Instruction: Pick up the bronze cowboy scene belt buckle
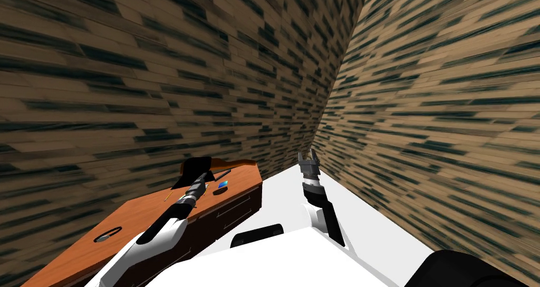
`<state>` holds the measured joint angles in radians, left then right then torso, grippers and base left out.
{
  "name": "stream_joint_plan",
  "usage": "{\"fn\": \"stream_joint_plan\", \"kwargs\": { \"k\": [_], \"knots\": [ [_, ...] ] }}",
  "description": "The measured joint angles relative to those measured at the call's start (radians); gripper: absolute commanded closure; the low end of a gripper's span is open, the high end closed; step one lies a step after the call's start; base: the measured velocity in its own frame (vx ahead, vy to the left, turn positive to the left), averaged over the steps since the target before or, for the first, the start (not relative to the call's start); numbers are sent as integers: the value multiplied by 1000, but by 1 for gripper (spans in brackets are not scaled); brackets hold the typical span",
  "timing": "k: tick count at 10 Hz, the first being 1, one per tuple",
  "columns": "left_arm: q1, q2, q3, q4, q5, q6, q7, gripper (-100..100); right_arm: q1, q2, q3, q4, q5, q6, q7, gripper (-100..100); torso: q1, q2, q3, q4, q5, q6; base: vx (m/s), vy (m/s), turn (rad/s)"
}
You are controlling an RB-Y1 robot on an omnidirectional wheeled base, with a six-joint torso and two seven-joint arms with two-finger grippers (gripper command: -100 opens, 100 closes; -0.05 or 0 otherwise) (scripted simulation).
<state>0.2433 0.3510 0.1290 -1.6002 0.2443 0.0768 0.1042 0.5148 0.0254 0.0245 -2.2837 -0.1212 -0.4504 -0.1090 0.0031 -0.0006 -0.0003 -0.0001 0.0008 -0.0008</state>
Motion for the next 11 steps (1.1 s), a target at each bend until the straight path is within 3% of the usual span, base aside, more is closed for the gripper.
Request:
{"fn": "stream_joint_plan", "kwargs": {
  "k": [7,11],
  "knots": [
    [-100,57,22,231,43,161,22,-100,0,0,0,0,0,0,0,0,-1,-1,0,0,0,1,-13,26,-149],
    [-128,95,24,342,73,222,33,-100,0,0,0,0,0,0,0,0,-2,-1,-1,0,0,0,-5,11,-123]
  ]
}}
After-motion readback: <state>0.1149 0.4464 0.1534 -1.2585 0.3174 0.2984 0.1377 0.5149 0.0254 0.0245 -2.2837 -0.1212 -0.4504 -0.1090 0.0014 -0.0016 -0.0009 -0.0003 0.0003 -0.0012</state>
